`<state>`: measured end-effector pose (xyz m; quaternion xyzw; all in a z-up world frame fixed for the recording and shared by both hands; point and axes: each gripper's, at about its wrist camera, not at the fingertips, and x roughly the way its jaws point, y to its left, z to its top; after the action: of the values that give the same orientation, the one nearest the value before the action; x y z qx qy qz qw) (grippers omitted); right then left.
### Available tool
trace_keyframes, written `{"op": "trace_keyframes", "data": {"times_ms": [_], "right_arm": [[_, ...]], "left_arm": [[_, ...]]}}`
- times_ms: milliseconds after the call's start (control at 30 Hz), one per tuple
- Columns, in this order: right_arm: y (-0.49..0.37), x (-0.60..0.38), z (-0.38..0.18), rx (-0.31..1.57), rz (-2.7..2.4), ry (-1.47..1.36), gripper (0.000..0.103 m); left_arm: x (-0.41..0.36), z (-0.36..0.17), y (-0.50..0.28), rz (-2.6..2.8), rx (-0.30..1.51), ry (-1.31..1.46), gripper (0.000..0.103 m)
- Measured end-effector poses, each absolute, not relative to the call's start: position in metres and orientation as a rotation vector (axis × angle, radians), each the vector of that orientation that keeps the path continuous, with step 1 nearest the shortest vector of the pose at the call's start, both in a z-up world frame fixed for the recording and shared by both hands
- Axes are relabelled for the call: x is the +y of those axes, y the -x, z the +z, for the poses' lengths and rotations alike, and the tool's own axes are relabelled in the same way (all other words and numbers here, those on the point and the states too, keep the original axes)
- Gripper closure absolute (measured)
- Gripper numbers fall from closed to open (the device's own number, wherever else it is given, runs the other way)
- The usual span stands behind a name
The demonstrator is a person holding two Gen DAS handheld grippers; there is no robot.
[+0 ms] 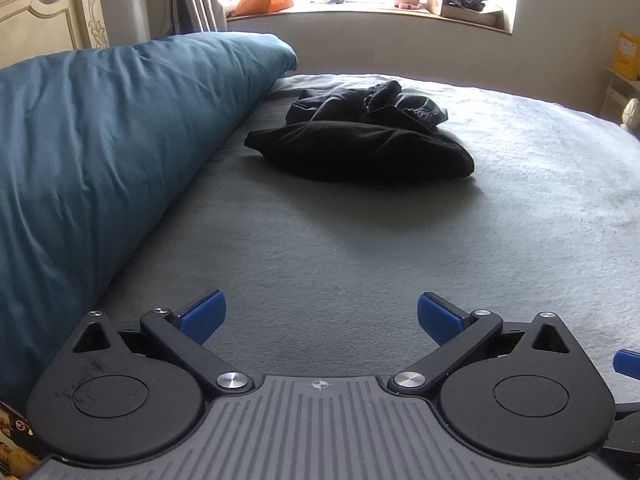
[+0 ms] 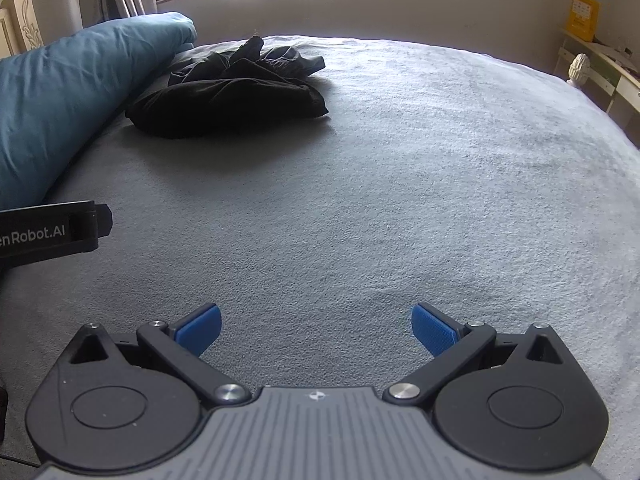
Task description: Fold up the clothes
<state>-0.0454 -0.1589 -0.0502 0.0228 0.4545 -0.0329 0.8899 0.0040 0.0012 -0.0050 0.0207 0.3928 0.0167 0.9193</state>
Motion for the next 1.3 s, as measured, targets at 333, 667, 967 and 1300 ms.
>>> {"op": "trace_keyframes", "data": {"times_ms": [333, 667, 967, 1300], "right_arm": [[0.0446, -0.1588, -0.0502, 0.949, -0.070, -0.039, 0.000], [0.0459, -0.1560, -0.0497, 0.952, -0.065, -0.036, 0.000], [0.0455, -0.1534, -0.0497, 0.955, -0.065, -0.034, 0.000], [0.0458, -0.1510, -0.0500, 0.957, -0.067, -0.033, 0.000]], "left_arm": [[0.0042, -0.0050, -0.0046, 0.037, 0.809, -0.045, 0.000], [0.0054, -0.0048, -0.0043, 0.037, 0.811, -0.045, 0.000], [0.0062, -0.0046, -0.0034, 0.038, 0.811, -0.042, 0.000], [0.0065, -0.0046, -0.0038, 0.037, 0.816, -0.044, 0.000]]}}
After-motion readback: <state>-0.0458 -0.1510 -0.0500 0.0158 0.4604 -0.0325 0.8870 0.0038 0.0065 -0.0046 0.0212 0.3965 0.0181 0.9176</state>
